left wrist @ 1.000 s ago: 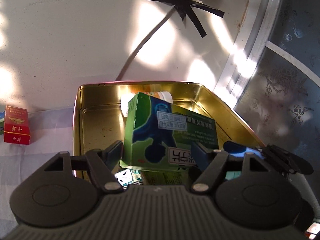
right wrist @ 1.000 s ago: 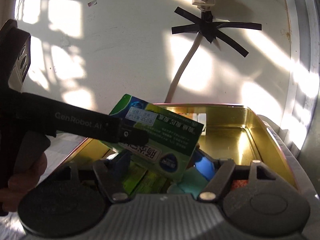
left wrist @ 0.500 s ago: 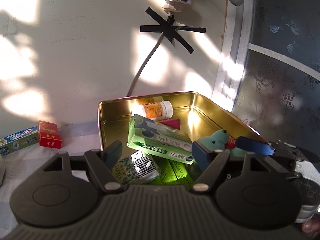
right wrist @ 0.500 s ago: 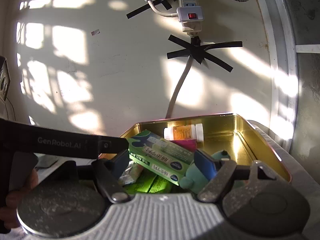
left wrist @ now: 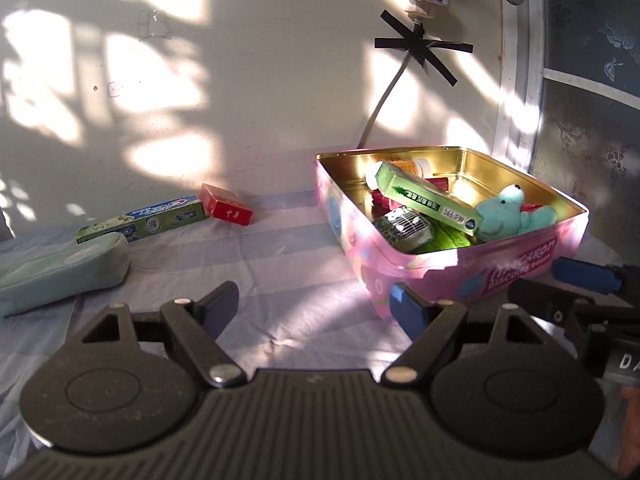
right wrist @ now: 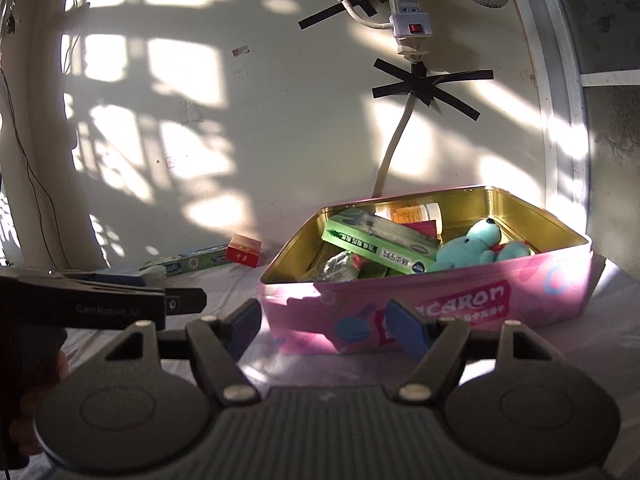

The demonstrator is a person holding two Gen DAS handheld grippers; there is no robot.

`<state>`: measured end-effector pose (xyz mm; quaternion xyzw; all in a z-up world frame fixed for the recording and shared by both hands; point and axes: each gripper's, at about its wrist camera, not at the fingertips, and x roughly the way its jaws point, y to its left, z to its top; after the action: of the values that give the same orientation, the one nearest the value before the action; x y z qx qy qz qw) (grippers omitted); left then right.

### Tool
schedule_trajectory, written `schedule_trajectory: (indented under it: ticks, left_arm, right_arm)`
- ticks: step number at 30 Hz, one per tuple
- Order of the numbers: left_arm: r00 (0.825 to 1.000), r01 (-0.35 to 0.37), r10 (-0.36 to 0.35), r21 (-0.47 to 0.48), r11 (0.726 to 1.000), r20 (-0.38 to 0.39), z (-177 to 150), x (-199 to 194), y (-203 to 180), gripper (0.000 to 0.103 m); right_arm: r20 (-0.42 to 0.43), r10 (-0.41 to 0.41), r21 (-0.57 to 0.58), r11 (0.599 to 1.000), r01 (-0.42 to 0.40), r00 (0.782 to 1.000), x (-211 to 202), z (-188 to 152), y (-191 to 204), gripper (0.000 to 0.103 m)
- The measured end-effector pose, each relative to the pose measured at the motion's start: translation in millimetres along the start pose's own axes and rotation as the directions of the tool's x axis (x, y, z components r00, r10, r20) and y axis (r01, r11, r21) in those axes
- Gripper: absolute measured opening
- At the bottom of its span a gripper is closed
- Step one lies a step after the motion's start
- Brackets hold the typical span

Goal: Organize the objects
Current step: 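Move the right tool to the red cigarette pack and close on it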

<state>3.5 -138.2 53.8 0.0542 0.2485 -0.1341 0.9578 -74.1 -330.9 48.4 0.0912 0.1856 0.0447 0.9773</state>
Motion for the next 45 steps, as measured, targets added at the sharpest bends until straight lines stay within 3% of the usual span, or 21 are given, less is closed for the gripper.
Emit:
schedule_trajectory:
  ticks: [9,27,31,34,45]
  left_arm:
    - [0.994,-0.110,0.110,-0.032,0.993,-0.010,-20,-2,60,0.084]
    - [0.963,-0.267,0.261,-0.092,0.959,-0.068,-38,41,166,0.084]
    - [0.962,-0.269,0.260,-0.137,0.953,-0.083,-43,52,182,0.084]
    - [0.973,-0.229,0.217,-0.186,0.956,-0.080,-42,53,191,0.084]
    - [0.977,-0.195,0.173,-0.198,0.961,-0.123,-43,60,198,0.084]
  right_arm:
    - [0.017,0.022,-0.045,0.999,-0.021,1.000,8,8,52,0.066]
    - [-0.107,0.128,-0.114,0.984,-0.140,0.986,81,23,140,0.065]
    - [-0.128,0.122,-0.107,0.985,-0.136,0.984,109,25,150,0.065]
    - [-0.160,0.107,-0.103,0.987,-0.124,0.981,132,23,154,0.065]
    - [-0.214,0.055,-0.057,0.996,-0.069,0.975,197,9,158,0.066]
